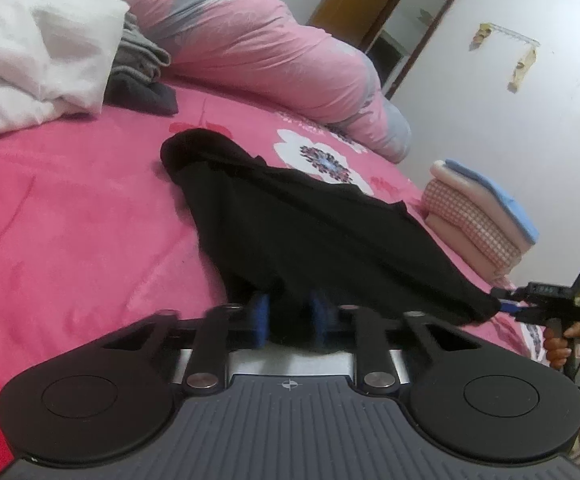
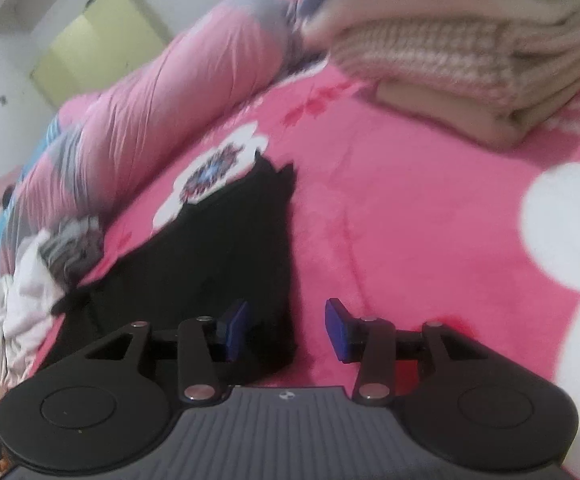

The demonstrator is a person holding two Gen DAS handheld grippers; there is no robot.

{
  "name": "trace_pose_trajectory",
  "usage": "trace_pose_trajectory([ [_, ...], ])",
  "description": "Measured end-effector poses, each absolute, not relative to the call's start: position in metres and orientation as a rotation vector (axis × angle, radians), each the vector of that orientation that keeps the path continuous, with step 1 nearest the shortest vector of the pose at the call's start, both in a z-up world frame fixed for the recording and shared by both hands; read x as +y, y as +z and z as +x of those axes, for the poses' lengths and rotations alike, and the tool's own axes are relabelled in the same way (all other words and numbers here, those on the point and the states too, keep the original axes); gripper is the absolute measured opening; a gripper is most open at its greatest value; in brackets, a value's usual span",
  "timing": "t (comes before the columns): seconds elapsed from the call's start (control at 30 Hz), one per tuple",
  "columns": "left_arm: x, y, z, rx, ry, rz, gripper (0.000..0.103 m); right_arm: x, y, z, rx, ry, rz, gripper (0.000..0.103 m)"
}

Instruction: Fold clothes

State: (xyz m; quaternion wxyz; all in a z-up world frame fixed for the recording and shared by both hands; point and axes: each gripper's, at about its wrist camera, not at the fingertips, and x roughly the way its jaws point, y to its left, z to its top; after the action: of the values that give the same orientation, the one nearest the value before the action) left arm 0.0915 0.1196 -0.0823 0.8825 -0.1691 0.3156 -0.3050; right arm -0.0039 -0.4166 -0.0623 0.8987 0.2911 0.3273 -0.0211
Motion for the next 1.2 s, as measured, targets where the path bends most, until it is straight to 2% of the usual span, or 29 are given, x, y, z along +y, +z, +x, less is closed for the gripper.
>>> trace_pose_trajectory([
  [0.03, 0.121, -0.082, 0.091, 0.659, -0.630, -0.361, 0.006, -0.416, -0.065, 0.000, 0.689, -0.026, 0.598, 0.030],
  [0.07, 0.122, -0.081, 0.089, 0.660, -0.626, -0.371, 0.005, -0.414, -0.065, 0.000, 0.690, -0.026, 0.597, 0.003],
  [0.3, 0.141, -0.063, 0.073, 0.671, -0.630, -0.408, 0.003, -0.423, -0.041, -0.021, 0.616, 0.002, 0.686, 0.003],
  [0.6, 0.149, -0.052, 0.042, 0.710, -0.662, -0.309, 0.003, -0.423, -0.035, -0.060, 0.623, -0.006, 0.713, 0.003],
  [0.77, 0.151, -0.074, 0.041, 0.777, -0.650, -0.271, 0.003, -0.423, -0.061, -0.068, 0.696, -0.078, 0.640, 0.003],
  [0.9, 0.144, -0.082, 0.040, 0.790, -0.658, -0.200, 0.004, -0.421, -0.069, -0.068, 0.679, -0.080, 0.609, 0.005],
  [1.07, 0.150, -0.082, 0.037, 0.783, -0.645, -0.194, 0.013, -0.429, -0.062, -0.082, 0.663, -0.125, 0.576, 0.013],
  [1.1, 0.152, -0.081, 0.036, 0.786, -0.637, -0.205, 0.015, -0.432, -0.058, -0.086, 0.659, -0.163, 0.568, 0.013],
  [1.17, 0.159, -0.076, 0.033, 0.790, -0.608, -0.222, 0.027, -0.434, -0.049, -0.094, 0.647, -0.224, 0.540, 0.014],
  [1.2, 0.164, -0.072, 0.031, 0.791, -0.578, -0.235, 0.027, -0.433, -0.044, -0.097, 0.632, -0.231, 0.537, 0.014],
])
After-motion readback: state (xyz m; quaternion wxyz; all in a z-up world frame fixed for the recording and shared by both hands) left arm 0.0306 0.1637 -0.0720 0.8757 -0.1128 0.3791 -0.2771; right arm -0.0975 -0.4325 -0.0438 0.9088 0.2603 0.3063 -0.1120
